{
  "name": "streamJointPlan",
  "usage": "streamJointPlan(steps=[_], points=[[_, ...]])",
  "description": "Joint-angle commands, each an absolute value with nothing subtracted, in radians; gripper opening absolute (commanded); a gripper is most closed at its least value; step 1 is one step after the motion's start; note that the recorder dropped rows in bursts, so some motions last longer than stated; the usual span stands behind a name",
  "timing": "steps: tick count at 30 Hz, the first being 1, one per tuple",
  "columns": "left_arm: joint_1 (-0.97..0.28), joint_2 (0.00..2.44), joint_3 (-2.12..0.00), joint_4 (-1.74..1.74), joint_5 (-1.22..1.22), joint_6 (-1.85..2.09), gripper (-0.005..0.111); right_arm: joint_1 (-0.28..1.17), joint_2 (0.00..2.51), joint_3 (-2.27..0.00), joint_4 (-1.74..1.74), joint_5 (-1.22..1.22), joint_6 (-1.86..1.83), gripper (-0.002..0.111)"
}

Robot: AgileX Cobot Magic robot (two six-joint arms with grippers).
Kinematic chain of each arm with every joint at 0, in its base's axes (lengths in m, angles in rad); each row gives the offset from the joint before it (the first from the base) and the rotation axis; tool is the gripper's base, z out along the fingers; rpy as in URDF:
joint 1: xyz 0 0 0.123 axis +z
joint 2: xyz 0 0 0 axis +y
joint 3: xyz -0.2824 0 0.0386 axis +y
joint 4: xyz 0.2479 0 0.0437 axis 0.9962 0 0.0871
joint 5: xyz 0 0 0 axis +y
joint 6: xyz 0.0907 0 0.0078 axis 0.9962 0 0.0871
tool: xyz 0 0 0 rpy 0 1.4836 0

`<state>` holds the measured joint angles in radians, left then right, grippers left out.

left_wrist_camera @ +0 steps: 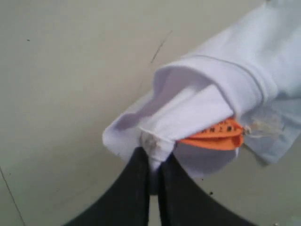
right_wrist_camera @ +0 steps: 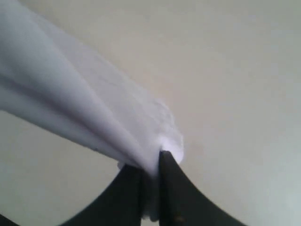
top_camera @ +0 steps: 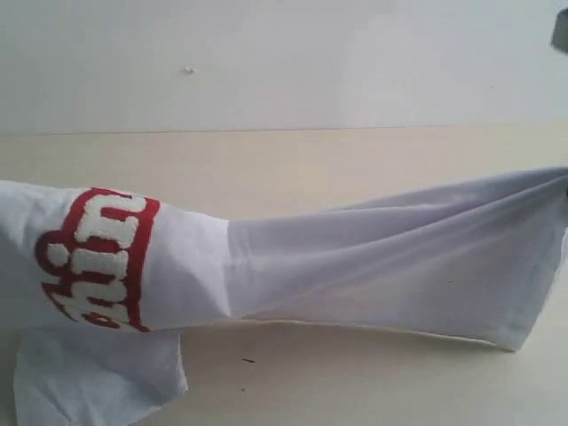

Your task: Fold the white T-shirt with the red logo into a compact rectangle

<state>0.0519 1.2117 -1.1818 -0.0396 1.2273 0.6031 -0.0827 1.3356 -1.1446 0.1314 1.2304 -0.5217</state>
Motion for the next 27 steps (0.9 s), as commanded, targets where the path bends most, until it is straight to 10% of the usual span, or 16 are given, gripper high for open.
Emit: streamJointPlan(steps=[1, 16, 27], points=[[0.047, 1.36, -1.178, -0.042, 1.074, 0.628, 0.0, -0.081, 1.554, -1.171, 0.058, 1.221, -0.599, 0.0], [0.047, 1.805, -1.178, 0.071, 0.115, 0.684, 0.0, -0.081, 1.938, -1.299, -0.191, 0.15, -0.607, 0.0], [0.047, 1.993, -1.178, 0.071, -0.13, 0.802, 0.0, -0.081, 2.036, -1.299, -0.292, -0.032, -0.653, 0.0]])
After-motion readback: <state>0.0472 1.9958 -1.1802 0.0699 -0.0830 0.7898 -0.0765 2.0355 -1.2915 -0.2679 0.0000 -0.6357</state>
